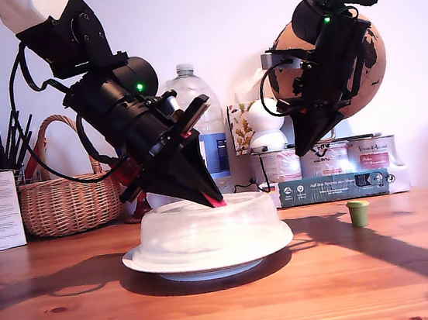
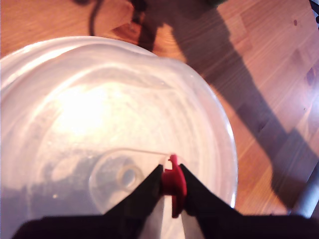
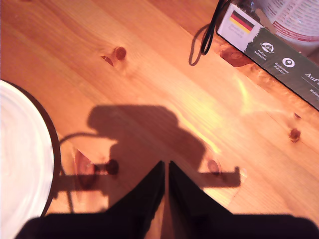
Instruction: Lift the plastic dome with your left arm while removing the green coffee capsule from the plate using your right arm.
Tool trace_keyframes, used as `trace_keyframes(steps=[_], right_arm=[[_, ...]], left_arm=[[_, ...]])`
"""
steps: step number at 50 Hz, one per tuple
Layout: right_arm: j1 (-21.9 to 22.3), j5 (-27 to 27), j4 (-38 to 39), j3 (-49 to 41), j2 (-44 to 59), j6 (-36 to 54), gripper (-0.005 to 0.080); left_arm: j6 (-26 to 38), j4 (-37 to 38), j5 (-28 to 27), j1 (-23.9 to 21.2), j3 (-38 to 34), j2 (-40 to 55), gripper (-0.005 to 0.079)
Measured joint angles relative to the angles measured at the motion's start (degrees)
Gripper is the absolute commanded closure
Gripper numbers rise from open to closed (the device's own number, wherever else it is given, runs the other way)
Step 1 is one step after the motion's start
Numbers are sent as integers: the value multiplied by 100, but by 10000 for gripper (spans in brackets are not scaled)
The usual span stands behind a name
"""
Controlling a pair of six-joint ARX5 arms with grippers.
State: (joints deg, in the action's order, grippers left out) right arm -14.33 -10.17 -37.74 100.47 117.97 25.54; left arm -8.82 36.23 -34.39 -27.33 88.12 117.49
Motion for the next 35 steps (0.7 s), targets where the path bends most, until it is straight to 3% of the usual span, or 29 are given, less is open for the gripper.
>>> trace_keyframes(steps=[6,22,35], right_arm=[[0,-98,0,0,0,0,762],[0,-127,0,0,0,0,762],[0,-127,0,0,0,0,762]], left_arm=[[2,4,0,28,0,2,711],[68,94,7,70,46,0,255],[74,146,26,57,142,-4,224]])
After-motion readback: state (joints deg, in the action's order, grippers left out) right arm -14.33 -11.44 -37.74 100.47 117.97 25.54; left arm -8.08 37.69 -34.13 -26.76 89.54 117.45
